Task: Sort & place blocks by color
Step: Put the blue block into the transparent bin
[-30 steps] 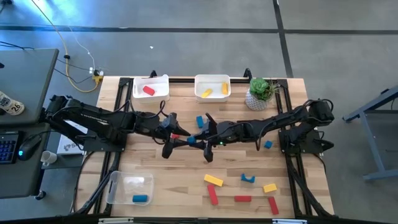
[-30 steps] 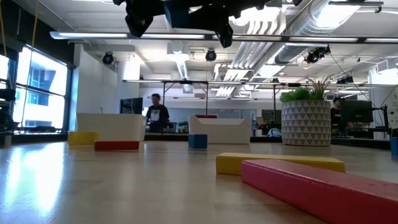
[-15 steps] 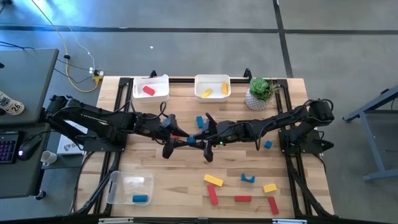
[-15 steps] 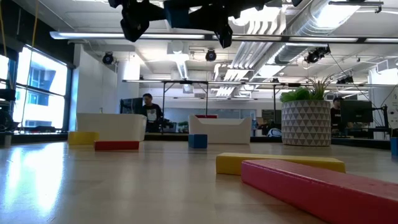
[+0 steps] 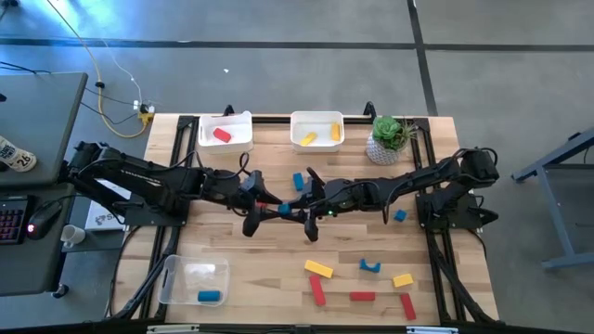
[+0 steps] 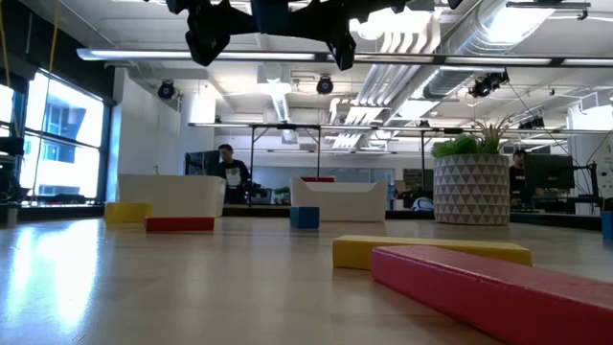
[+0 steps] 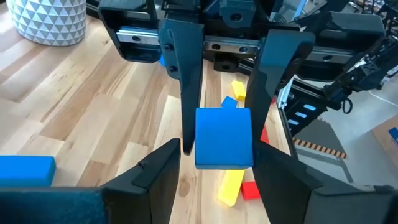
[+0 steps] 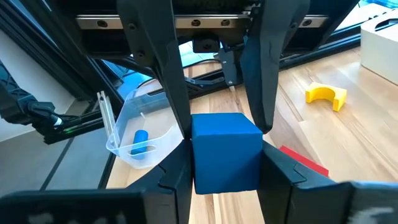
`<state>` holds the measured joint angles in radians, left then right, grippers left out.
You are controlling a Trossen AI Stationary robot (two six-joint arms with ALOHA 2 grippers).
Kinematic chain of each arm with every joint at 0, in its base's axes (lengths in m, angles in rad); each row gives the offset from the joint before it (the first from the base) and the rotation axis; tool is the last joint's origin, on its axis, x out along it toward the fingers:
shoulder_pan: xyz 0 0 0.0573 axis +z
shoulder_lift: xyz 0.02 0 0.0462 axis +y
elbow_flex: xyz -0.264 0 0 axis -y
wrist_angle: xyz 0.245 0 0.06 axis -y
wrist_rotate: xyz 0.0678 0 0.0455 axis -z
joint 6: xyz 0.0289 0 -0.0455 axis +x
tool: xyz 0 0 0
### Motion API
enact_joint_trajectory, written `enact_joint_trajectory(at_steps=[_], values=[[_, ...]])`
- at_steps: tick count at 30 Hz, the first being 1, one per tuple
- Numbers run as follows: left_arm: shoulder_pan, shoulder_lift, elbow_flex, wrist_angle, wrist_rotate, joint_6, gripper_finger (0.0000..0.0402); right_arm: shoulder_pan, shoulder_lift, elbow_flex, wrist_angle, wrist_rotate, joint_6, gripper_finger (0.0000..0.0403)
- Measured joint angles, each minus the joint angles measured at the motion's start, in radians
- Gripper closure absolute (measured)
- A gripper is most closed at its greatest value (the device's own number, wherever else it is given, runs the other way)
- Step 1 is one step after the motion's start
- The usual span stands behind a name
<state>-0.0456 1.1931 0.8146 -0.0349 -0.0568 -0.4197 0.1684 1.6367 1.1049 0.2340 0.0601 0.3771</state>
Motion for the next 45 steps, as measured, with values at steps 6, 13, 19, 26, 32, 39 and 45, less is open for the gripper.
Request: enact_joint_trajectory(at_steps=[6, 13, 19, 26, 32, 39, 45], values=[[0.000, 0.000, 0.000, 0.003, 0.017, -0.006, 0.0249, 0.000, 0.000, 0.000, 0.003, -0.001, 0.000, 0.0289], [0.000, 0.000, 0.000, 0.003, 0.023, 0.019, 0.0312, 0.000, 0.000, 0.000, -0.001, 0.000, -0.003, 0.0285], [0.000, 0.000, 0.000, 0.004, 0.022, 0.031, 0.0312, 0.000, 0.000, 0.000, 0.001, 0.001, -0.018, 0.0265], [0.000, 0.000, 0.000, -0.022, 0.019, 0.032, 0.0312, 0.005, 0.000, 0.000, -0.004, 0.039, -0.087, 0.0213], [0.000, 0.001, 0.000, -0.065, 0.016, 0.031, 0.0312, 0.004, 0.000, 0.003, -0.004, 0.042, -0.086, 0.0157], [-0.026, -0.027, 0.001, -0.152, 0.042, -0.025, 0.0312, 0.000, 0.000, 0.003, -0.019, 0.036, -0.064, 0.0135], [-0.110, -0.085, 0.000, -0.267, 0.045, -0.136, 0.0312, -0.003, 0.000, 0.003, -0.036, 0.044, -0.065, 0.0134]])
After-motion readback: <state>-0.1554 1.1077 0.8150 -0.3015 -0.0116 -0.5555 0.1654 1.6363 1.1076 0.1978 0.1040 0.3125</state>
